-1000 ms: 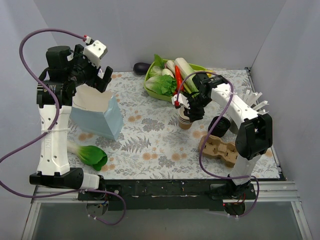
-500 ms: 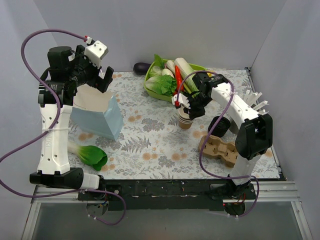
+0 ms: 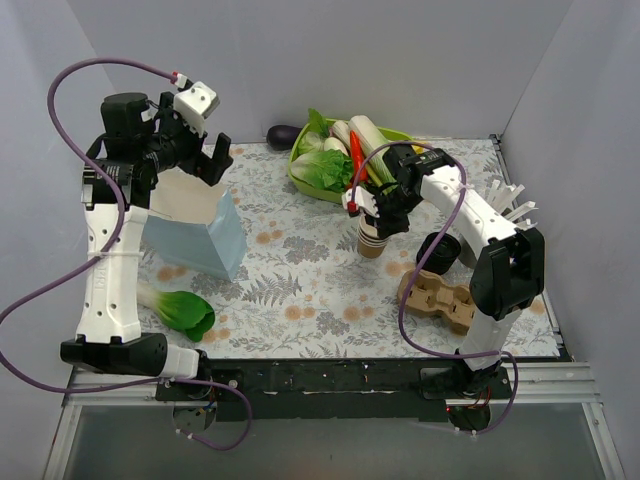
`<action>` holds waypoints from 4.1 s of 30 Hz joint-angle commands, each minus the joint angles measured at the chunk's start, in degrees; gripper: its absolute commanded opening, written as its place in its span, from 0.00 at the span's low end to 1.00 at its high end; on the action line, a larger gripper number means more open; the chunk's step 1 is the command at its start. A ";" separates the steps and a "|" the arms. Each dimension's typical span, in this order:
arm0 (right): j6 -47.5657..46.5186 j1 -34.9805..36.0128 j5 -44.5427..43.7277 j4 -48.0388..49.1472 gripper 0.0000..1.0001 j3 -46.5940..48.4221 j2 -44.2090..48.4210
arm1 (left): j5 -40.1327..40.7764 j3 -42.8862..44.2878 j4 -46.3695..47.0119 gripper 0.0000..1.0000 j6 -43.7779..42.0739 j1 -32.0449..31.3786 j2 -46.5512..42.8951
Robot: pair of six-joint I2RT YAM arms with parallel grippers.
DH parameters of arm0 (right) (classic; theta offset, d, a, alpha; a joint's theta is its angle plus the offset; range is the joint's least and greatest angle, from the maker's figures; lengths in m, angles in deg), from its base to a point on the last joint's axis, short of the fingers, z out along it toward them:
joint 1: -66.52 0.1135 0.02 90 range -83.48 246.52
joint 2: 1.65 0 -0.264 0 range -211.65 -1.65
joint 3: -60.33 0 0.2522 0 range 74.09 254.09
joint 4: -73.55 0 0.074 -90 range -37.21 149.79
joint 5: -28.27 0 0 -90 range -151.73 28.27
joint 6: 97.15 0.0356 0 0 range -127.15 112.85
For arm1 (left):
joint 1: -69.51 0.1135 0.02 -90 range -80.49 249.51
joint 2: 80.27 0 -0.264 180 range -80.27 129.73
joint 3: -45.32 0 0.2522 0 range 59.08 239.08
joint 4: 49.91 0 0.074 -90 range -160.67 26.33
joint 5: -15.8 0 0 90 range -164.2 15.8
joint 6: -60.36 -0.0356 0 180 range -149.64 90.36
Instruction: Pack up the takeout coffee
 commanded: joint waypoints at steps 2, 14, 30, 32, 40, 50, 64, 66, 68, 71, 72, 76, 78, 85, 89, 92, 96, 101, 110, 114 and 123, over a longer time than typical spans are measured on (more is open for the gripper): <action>3.95 0.30 -0.30 -0.22 0.01 4.72 0.04 | -5.87 -1.46 2.26 0.98 3.48 -0.34 0.12; 9.58 0.30 -1.79 3.74 0.01 4.73 5.66 | -21.17 -2.43 10.44 0.96 20.46 -1.22 5.40; 10.29 11.63 -2.41 -2.16 0.01 15.64 8.30 | -18.80 -0.32 14.39 0.97 22.66 -1.74 4.96; 9.06 14.78 -2.58 -0.41 0.01 13.88 8.74 | -16.79 -0.67 15.18 0.97 22.04 -2.62 4.61; 6.95 21.66 -1.54 4.87 0.01 2.46 6.72 | -3.96 1.70 16.77 0.98 17.30 -9.82 5.93; 11.42 22.10 4.70 23.33 0.01 -14.95 11.64 | 4.66 0.65 16.42 0.98 13.51 -16.59 5.49; 14.86 22.27 6.91 21.93 0.15 -16.36 8.39 | 7.92 0.21 16.15 0.98 11.40 -19.85 5.75; 15.03 22.27 6.91 22.28 0.15 -16.63 8.56 | 7.92 0.21 16.07 0.98 11.40 -20.20 5.84; 14.94 22.36 6.73 21.76 0.18 -16.11 8.13 | 7.74 0.04 15.98 0.98 11.32 -20.29 5.75; 15.12 22.36 5.51 20.62 0.28 -14.26 8.21 | 7.39 -0.23 15.80 0.98 11.32 -20.29 5.66; 15.12 22.36 4.72 20.26 0.32 -13.73 8.91 | 7.30 -0.23 15.80 0.98 11.32 -20.38 5.57; 20.20 17.99 5.50 17.98 0.46 -11.54 11.46 | 6.87 -0.84 15.63 0.98 12.02 -20.29 5.14; 25.65 14.82 7.08 15.00 0.90 -9.96 12.77 | 6.60 -2.07 15.45 0.98 12.72 -20.38 4.61; 28.48 -1.60 1.20 14.02 0.83 -17.14 21.21 | 4.76 -4.01 14.31 0.98 13.33 -20.29 4.25; 26.99 -7.86 -2.92 13.06 0.70 -18.03 22.28 | 2.82 -3.31 14.05 0.98 13.95 -20.29 5.22; 24.97 -11.65 -7.14 10.08 0.61 -17.60 20.09 | 1.33 -3.31 13.96 0.98 14.56 -20.20 5.92; 22.42 -13.32 -13.46 10.76 0.56 -20.57 19.81 | 0.45 -3.30 13.96 0.98 14.66 -20.29 6.36; 19.09 -13.76 -17.43 13.49 0.56 -25.23 21.31 | 0.45 -3.48 13.87 0.98 14.57 -20.29 6.63; 17.93 -14.99 -20.95 16.13 0.53 -28.76 20.96 | -0.17 -3.22 13.78 0.98 14.66 -20.29 7.33; 17.50 -15.52 -20.69 15.69 0.51 -27.62 19.56 | -0.17 -3.22 13.78 0.98 14.74 -20.29 7.33; 15.65 -17.19 -18.76 11.91 0.36 -24.54 17.26 | -0.08 -3.74 13.60 0.98 14.30 -20.20 7.16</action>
